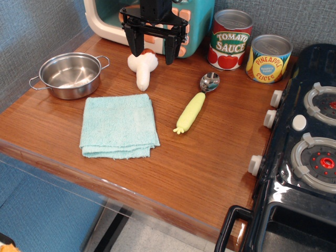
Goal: PLACE THE PAN ON THE BLUE CLOTH
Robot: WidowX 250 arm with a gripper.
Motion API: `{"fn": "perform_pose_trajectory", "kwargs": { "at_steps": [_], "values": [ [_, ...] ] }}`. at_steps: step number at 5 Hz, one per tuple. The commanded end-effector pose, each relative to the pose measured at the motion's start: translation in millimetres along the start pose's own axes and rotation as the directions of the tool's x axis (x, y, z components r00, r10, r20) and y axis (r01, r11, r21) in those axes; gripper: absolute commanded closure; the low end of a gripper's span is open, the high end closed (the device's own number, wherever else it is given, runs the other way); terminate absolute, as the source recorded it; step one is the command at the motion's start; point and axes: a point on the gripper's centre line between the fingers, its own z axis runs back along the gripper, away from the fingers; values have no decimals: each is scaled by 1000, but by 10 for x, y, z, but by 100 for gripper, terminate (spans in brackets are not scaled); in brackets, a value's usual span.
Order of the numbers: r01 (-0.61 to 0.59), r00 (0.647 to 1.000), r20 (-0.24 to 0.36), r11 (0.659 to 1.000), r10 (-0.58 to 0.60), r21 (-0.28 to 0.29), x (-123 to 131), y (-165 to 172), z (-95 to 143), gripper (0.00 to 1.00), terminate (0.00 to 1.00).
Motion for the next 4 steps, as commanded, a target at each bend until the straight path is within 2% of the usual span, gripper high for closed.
{"fn": "perform_pose_trajectory", "kwargs": {
  "at_steps": [1, 2, 3, 4],
  "values": [
    [0, 1000, 0, 1000, 0, 0, 0, 0, 0, 0, 0],
    [-20, 1000, 10, 1000, 20, -8, -171, 177, -30, 0, 0],
    [-21, 1000, 17, 1000, 21, 5, -388, 328, -60, 0, 0],
    [25, 999, 43, 999, -27, 37, -557, 544, -50, 0, 0]
  ]
}}
